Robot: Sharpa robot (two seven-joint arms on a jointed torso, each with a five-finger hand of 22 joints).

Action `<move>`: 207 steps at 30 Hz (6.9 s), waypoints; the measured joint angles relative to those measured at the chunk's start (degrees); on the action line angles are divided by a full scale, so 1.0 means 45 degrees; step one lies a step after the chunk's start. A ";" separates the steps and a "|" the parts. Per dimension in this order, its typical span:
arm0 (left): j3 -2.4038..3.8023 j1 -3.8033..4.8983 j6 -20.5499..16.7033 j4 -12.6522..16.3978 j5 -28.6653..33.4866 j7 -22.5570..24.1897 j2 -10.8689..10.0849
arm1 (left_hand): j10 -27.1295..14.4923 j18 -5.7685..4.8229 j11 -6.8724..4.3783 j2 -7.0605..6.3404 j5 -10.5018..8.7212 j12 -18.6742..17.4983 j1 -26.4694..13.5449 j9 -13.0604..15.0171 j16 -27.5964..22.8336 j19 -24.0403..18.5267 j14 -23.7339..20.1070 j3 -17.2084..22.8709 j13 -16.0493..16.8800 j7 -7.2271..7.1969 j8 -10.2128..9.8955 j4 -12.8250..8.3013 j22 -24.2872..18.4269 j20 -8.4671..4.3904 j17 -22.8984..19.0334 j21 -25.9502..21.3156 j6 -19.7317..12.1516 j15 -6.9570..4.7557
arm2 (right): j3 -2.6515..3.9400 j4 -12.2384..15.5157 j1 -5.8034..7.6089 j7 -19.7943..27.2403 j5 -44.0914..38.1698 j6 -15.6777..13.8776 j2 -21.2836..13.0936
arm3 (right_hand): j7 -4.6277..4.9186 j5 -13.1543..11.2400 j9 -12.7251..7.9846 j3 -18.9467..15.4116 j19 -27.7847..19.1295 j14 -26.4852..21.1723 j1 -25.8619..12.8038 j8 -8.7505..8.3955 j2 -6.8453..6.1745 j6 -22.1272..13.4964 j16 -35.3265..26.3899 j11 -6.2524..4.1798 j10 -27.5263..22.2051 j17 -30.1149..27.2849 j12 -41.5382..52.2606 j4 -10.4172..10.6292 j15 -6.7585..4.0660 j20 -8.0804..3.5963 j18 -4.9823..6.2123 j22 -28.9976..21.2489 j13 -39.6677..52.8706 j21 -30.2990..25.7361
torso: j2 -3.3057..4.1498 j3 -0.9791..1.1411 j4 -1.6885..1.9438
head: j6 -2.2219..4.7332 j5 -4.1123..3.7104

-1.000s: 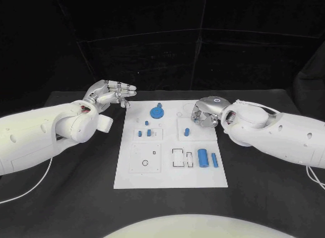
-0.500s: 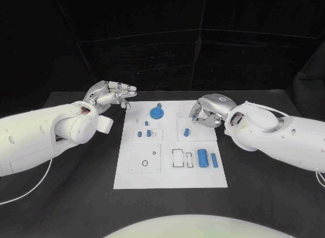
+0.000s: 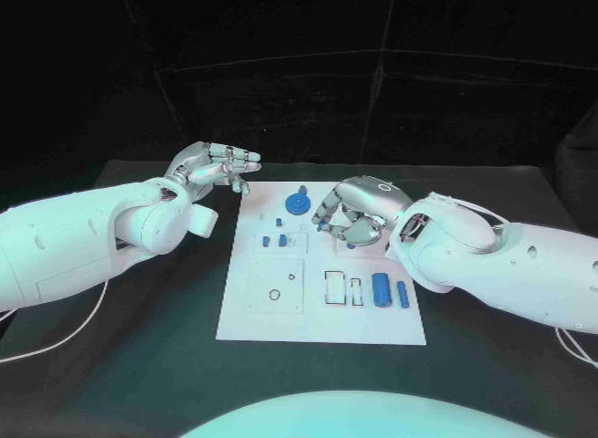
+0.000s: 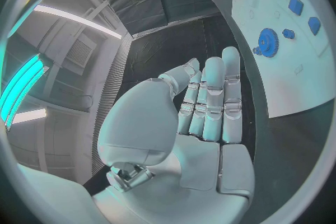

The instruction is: Assemble the parts on the task board

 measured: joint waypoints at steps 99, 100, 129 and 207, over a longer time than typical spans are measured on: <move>-0.0002 0.0005 0.0451 0.0052 0.0110 -0.0236 0.0188 | -0.0001 -0.0005 0.0000 -0.0050 0.0000 0.0000 -0.0050 -0.0010 0.0001 0.0000 -0.0044 0.0036 -0.0002 0.0045 0.0000 -0.0037 -0.0058 0.0000 -0.0094 -0.0105 -0.0048 0.0047 | -0.0004 0.0051 -0.0632 -0.1043 -0.0794 0.0314 -0.0535 | 0.0223 -0.0283 -0.0070 -0.2051 -0.0501 -0.0022 -0.1405 -0.0488 -0.0731 -0.2194 -0.0291 0.0316 -0.2342 -0.0786 -0.0730 0.0249 0.0394 0.0363 0.0001 -0.1617 -0.0057 -0.0955 | -0.0006 -0.0020 -0.0143 | -0.0193 0.0553; -0.0002 0.0005 0.0457 0.0051 0.0110 -0.0237 0.0189 | -0.0001 -0.0005 0.0001 -0.0050 0.0000 0.0000 -0.0050 -0.0010 0.0001 0.0000 -0.0044 0.0036 -0.0002 0.0045 0.0000 -0.0037 -0.0058 0.0000 -0.0094 -0.0105 -0.0049 0.0046 | 0.0007 0.0029 -0.0589 -0.1118 -0.0788 0.0389 -0.0626 | 0.0182 -0.0283 -0.0070 -0.2165 -0.0501 -0.0022 -0.1404 -0.0488 -0.0731 -0.2235 -0.0290 0.0346 -0.2405 -0.0803 -0.0730 0.0260 0.0394 0.0362 0.0002 -0.1631 -0.0057 -0.0955 | -0.0004 -0.0020 -0.0143 | -0.0177 0.0531; -0.0013 0.0000 0.0611 -0.0042 0.0113 -0.0314 0.0255 | -0.0001 -0.0005 0.0000 -0.0050 0.0000 0.0052 -0.0050 -0.0008 -0.0049 0.0000 -0.0044 0.0036 -0.0002 0.0044 -0.0001 -0.0037 -0.0077 0.0000 -0.0127 -0.0105 -0.0048 0.0046 | 0.0014 -0.0434 -0.0382 -0.2396 -0.1226 0.2694 -0.0628 | 0.0138 -0.0546 0.0018 -0.2200 -0.0207 -0.0002 -0.0143 -0.0228 0.0293 -0.1687 -0.0294 0.0071 -0.1163 -0.1177 0.0122 0.0467 0.0182 0.0155 0.0002 -0.1474 -0.0065 -0.0936 | 0.0029 -0.0005 -0.0120 | -0.0155 0.0474; -0.0018 -0.0011 0.0654 -0.0271 0.0117 -0.0395 0.0459 | -0.0047 -0.0008 0.0047 -0.0050 0.0000 0.0048 -0.0049 -0.0015 -0.0047 -0.0001 -0.0090 0.0036 -0.0003 0.0045 -0.0001 -0.0037 -0.0093 0.0000 -0.0154 -0.0152 -0.0048 0.0092 | -0.0225 -0.0295 -0.1292 -0.0144 0.0100 0.1860 0.2237 | -0.0142 -0.0510 0.0084 -0.0757 0.0226 0.0000 -0.0497 -0.0013 0.0305 -0.0099 -0.0219 -0.0291 0.0426 -0.1323 -0.0542 0.0542 -0.0089 -0.0091 -0.0001 -0.0745 -0.0006 -0.0496 | 0.0031 -0.0012 -0.0125 | -0.0564 0.1187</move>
